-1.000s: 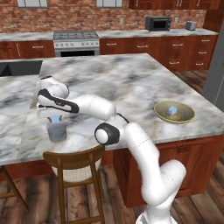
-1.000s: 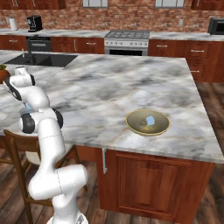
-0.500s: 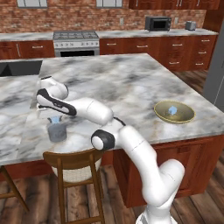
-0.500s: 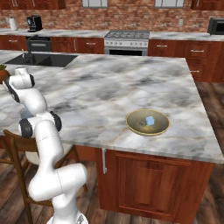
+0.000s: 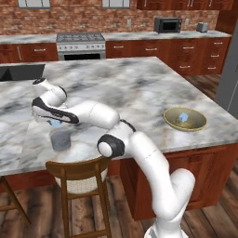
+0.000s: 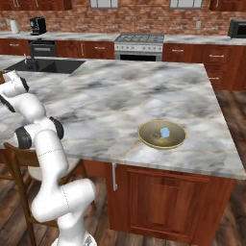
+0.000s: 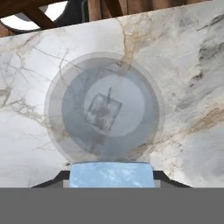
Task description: There are four ice cubes in the ice bowl. Place two ice cubes in each glass of water.
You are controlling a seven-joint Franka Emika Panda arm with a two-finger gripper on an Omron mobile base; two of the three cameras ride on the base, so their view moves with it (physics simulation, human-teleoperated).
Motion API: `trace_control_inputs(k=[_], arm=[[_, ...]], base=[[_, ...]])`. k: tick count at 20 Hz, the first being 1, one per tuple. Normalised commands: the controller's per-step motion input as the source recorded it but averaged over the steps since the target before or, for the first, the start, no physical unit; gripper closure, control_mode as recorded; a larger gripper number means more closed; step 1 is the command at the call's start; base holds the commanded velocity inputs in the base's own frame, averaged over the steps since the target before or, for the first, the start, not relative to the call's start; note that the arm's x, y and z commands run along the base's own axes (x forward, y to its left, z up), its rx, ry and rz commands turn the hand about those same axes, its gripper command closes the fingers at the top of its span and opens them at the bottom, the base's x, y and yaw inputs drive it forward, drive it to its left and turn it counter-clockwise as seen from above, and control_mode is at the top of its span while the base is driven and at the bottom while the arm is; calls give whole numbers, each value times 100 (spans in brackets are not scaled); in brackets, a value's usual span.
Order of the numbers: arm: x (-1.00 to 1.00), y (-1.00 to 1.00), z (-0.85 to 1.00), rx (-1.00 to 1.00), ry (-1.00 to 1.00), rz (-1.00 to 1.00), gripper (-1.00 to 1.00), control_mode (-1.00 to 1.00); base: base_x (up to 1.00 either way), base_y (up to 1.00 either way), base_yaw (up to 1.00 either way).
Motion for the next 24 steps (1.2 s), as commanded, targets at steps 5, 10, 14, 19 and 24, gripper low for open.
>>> trace_control_inputs(k=[5, 10, 14, 19, 24], arm=[[-42, -32, -13, 10, -28, -10, 100, -100], [-61, -74, -88, 19, 0, -10, 100, -100], [-13, -73, -81, 21, -2, -8, 100, -100], [7, -18, -14, 21, -21, -6, 100, -100], [1, 12, 12, 12, -27, -1, -100, -100]], base=[[0, 0, 0], [0, 0, 0], [0, 0, 0], [0, 0, 0], [0, 0, 0]])
